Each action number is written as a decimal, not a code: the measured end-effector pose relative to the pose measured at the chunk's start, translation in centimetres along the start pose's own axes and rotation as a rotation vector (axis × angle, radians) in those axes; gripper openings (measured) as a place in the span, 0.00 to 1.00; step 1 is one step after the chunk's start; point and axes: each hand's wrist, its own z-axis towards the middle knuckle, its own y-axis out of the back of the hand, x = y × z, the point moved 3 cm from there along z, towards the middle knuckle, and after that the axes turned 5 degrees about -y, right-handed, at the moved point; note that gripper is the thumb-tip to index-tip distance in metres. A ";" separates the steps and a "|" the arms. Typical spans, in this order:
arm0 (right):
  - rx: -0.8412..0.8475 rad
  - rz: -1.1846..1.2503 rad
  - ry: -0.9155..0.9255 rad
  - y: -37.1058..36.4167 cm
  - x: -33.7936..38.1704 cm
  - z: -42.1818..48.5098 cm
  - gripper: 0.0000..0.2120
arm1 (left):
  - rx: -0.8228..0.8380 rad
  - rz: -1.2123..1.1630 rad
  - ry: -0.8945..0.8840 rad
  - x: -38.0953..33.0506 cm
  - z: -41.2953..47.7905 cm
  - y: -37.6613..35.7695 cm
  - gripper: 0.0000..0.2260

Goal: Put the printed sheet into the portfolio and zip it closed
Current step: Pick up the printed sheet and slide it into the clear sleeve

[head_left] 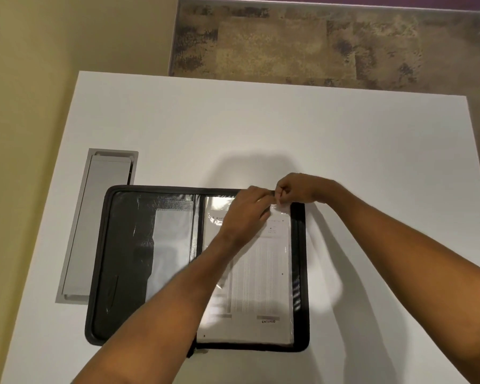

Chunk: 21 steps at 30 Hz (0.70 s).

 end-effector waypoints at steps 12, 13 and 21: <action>-0.576 0.048 -0.040 -4.4 -3.2 -1.9 0.06 | 0.296 0.028 0.049 5.1 -7.9 1.4 0.15; -0.608 0.007 -0.044 -4.9 -2.9 -2.2 0.05 | 0.359 0.052 0.039 5.1 -8.4 1.0 0.18; -0.929 -0.094 -0.114 -12.6 1.5 -6.4 0.07 | 0.332 0.069 0.118 2.9 -9.4 0.9 0.22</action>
